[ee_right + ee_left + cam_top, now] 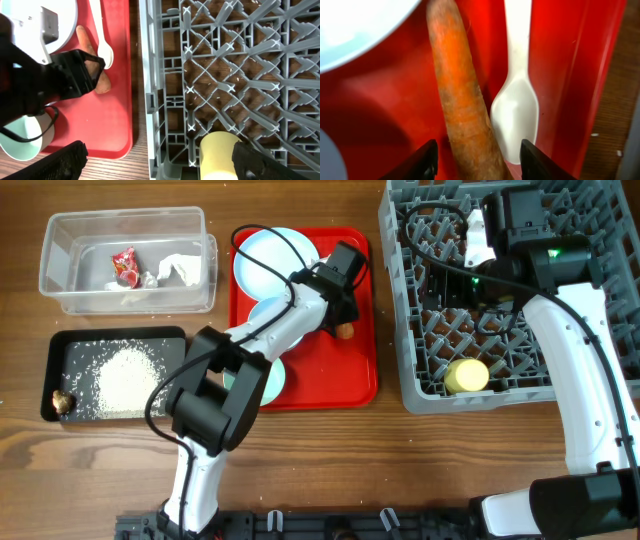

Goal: Sort waste into correct bins and load items into the dishwasher rack
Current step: 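Grasp the carrot with the left gripper and lift it, then carry the carrot to the black tray and release it onto the rice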

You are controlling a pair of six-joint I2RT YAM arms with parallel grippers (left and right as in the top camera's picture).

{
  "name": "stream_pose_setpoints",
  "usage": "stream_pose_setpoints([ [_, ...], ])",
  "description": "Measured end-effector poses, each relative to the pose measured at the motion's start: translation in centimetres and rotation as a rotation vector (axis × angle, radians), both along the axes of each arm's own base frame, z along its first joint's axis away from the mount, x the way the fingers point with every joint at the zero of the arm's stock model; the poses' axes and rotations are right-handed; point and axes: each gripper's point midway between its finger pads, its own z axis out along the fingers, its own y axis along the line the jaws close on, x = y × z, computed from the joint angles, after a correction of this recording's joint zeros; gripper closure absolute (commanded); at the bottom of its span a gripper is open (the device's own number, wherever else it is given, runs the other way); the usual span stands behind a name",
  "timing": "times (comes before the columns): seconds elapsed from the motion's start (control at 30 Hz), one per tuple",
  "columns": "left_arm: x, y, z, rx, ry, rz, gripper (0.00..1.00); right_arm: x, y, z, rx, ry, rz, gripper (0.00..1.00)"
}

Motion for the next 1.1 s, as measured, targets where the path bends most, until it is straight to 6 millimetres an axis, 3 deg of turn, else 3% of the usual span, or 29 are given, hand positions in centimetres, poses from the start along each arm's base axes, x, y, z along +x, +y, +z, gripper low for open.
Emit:
stream_pose_setpoints([
  [0.1,-0.1,-0.3,-0.6,-0.001,0.008,-0.002,0.82,0.0,0.0,0.0,0.0,0.0,0.0,0.04],
  [0.2,-0.1,-0.4,-0.5,-0.006,0.011,-0.005,0.91,0.0,0.0,0.0,0.0,0.0,0.0,0.04],
  [0.37,-0.3,-0.4,-0.3,-0.012,0.027,-0.007,0.95,0.0,0.0,0.0,0.0,0.0,0.0,0.04],
  [0.5,-1.8,0.1,0.1,0.007,0.086,-0.012,0.95,0.0,0.0,0.0,0.0,0.0,0.001,0.04],
  [0.6,-2.2,0.3,2.4,-0.005,0.072,-0.014,0.95,0.0,0.0,0.0,0.0,0.0,0.001,0.04],
  [0.8,-3.6,1.6,9.1,-0.036,0.021,-0.023,0.96,0.0,0.0,0.0,0.0,0.0,0.001,0.04],
  [0.87,-4.0,2.7,10.4,-0.034,0.023,-0.008,0.96,0.0,0.0,0.0,0.0,0.0,0.001,0.04],
  [0.93,-4.7,5.9,12.3,-0.008,0.042,0.042,0.96,0.0,0.0,0.0,0.0,-0.001,0.001,0.04],
  [1.03,-5.9,12.7,15.1,0.055,0.065,0.174,0.96,0.1,0.0,0.0,0.0,-0.004,0.001,0.03],
  [1.1,-7.0,16.2,15.7,0.098,0.107,0.245,0.96,0.2,0.0,0.1,0.001,-0.01,0.001,0.03],
])
